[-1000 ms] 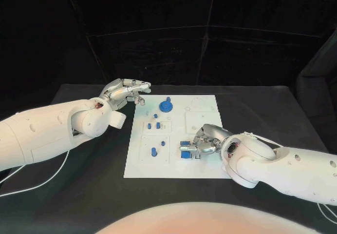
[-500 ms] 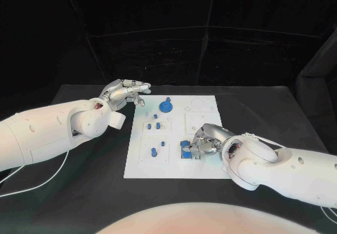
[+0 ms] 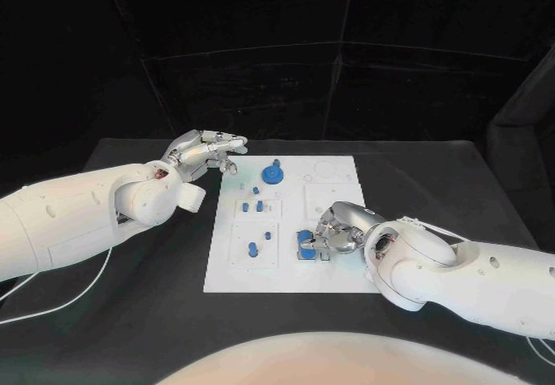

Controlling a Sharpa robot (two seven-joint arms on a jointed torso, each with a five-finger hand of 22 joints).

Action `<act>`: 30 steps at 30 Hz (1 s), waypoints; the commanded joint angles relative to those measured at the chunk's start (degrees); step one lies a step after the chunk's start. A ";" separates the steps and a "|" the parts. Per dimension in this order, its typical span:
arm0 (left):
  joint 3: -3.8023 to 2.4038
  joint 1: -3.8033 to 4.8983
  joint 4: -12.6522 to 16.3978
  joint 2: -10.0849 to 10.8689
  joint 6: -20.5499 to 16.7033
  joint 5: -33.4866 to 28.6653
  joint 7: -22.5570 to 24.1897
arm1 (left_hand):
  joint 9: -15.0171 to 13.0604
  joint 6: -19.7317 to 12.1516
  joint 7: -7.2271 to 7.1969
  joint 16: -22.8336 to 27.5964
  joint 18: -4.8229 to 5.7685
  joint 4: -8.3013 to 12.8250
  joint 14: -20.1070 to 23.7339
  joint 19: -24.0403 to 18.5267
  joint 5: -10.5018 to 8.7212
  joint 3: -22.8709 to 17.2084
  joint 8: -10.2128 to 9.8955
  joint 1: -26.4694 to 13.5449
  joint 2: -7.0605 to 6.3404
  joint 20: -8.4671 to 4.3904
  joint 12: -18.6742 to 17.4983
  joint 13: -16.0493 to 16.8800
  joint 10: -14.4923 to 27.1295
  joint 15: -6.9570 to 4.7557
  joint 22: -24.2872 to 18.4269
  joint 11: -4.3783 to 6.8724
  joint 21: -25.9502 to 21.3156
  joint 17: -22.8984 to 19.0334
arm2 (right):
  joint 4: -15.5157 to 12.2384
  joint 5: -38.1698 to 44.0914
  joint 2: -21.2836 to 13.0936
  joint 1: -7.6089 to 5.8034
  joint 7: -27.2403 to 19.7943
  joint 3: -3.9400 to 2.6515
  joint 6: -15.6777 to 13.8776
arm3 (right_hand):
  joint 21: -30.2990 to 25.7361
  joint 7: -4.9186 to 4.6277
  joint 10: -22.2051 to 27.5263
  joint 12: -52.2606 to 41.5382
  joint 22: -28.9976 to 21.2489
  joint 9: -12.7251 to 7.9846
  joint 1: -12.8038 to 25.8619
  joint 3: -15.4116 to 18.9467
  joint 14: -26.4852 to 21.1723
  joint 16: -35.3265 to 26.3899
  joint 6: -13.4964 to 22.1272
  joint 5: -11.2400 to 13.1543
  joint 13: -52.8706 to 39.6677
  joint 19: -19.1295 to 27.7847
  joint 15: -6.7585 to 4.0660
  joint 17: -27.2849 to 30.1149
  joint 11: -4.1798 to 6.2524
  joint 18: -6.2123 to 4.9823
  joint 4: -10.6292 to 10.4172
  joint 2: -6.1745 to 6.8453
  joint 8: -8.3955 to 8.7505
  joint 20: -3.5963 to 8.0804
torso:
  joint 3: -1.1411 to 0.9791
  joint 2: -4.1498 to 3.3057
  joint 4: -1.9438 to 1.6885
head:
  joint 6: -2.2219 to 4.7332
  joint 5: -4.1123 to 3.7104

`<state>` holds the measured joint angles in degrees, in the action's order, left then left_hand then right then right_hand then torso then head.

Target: Assemble the parts on the task board

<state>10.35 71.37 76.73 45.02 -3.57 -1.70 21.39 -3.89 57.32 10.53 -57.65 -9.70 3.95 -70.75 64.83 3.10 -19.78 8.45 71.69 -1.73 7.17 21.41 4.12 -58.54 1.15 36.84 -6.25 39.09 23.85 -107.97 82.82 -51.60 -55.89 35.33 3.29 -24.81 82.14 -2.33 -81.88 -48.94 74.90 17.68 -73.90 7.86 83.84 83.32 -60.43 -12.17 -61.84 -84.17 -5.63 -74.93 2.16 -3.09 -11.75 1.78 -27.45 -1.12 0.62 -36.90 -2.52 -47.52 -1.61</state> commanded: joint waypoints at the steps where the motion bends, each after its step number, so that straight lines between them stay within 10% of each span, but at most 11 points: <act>1: -0.04 0.08 -0.01 -0.04 0.80 0.31 0.09 | -0.01 -0.35 -0.04 -0.36 -0.77 0.14 0.17 0.41 0.26 0.27 0.19 0.12 0.15 0.09 0.30 0.00 0.24 0.25 -0.08 0.01 -0.15 -0.05 | 0.41 0.54 0.36 -0.04 -0.20 0.02 0.58 | 0.37 0.23 -0.46 0.10 2.25 0.09 -0.60 -0.01 3.93 0.38 0.19 0.32 -0.13 -0.27 -0.01 -3.65 -0.01 0.24 0.50 -0.21 -0.41 0.35 | 0.00 -0.08 0.01 | -0.01 0.07; 20: -0.03 0.08 -0.10 0.04 0.84 0.31 0.04 | -0.01 -0.35 -0.04 -0.36 -0.77 0.14 0.17 0.41 0.26 0.27 0.19 0.12 0.15 0.09 0.30 0.00 0.24 0.25 -0.08 0.01 -0.15 -0.05 | 0.88 -0.73 0.53 -0.03 -2.37 0.02 -0.43 | 0.51 0.54 -0.91 0.00 2.50 0.03 -1.97 0.24 4.11 0.87 -0.38 0.18 -0.40 -0.35 -0.16 -4.58 0.25 0.28 1.14 -1.27 -0.44 0.44 | -0.03 -0.03 0.14 | -0.12 0.36; 30: -0.02 0.07 -0.02 0.26 1.01 0.32 0.34 | -0.01 -0.42 -0.01 -0.38 -0.77 0.21 0.23 0.40 0.24 0.32 0.26 0.24 0.14 0.10 0.37 -0.01 0.34 0.26 -0.11 -0.02 -0.20 -0.11 | -1.47 -11.87 -7.52 -2.09 -6.14 -1.32 -6.28 | -1.64 -1.68 0.64 5.40 -0.79 -2.25 -2.27 2.06 3.26 -1.68 3.75 -4.60 2.57 1.26 1.06 -0.71 -1.43 -0.38 0.18 -1.59 4.50 -0.48 | 0.01 0.05 0.32 | 0.01 -0.46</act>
<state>10.37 71.36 76.64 45.28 -3.34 -1.57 21.25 -3.89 57.32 10.53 -57.65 -9.70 4.12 -70.75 64.83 3.10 -19.62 8.45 71.69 -1.73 7.18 21.41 4.12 -58.55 1.15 36.77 -6.25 39.09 23.79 -108.91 76.66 -58.25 -57.45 32.13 2.07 -27.68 80.68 -4.04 -81.07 -43.77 74.10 15.54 -75.71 9.76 83.92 81.86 -56.94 -16.52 -59.28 -83.01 -4.88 -74.91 1.12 -3.10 -11.57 -0.03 -23.19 -1.42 0.58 -36.91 -2.37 -47.52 -1.93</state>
